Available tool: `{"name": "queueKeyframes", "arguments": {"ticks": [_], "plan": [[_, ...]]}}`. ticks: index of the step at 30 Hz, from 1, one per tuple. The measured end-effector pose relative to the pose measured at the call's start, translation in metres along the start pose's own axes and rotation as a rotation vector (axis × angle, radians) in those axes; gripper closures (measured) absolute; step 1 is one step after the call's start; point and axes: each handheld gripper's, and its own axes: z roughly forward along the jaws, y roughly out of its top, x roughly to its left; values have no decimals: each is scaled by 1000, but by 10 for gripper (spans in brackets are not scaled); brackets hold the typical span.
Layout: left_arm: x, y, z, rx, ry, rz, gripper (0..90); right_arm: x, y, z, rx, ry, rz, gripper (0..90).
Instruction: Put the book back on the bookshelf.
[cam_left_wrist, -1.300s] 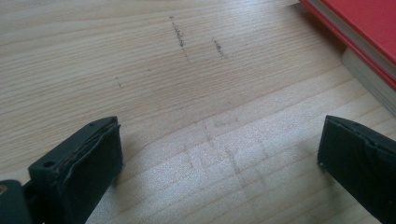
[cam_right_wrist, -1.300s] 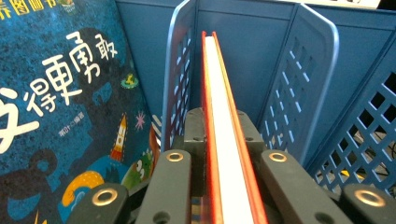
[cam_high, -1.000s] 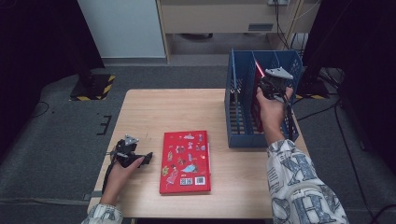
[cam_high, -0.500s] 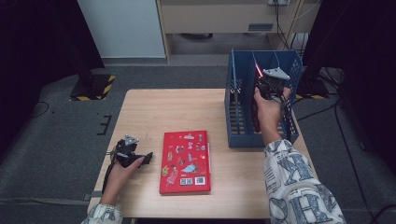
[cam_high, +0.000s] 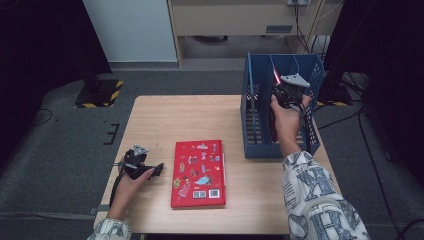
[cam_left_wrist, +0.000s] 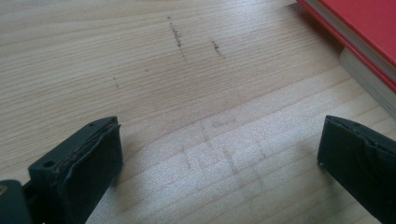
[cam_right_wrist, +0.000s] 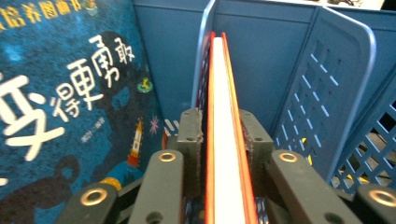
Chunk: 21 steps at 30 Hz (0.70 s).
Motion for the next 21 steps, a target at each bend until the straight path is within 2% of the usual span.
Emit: {"name": "queueKeyframes", "arguments": {"ticks": [7,13,17,21], "plan": [[0,0,0,0,-1,1,0,1,1,-3,-2,27,13,664],[0,0,0,0,-1,1,0,1,2,-4,1,36,14,648],[0,0,0,0,-2,2,0,1,2,-6,3,50,43,594],[0,0,0,0,-3,3,0,2,4,-8,1,64,45,527]]}}
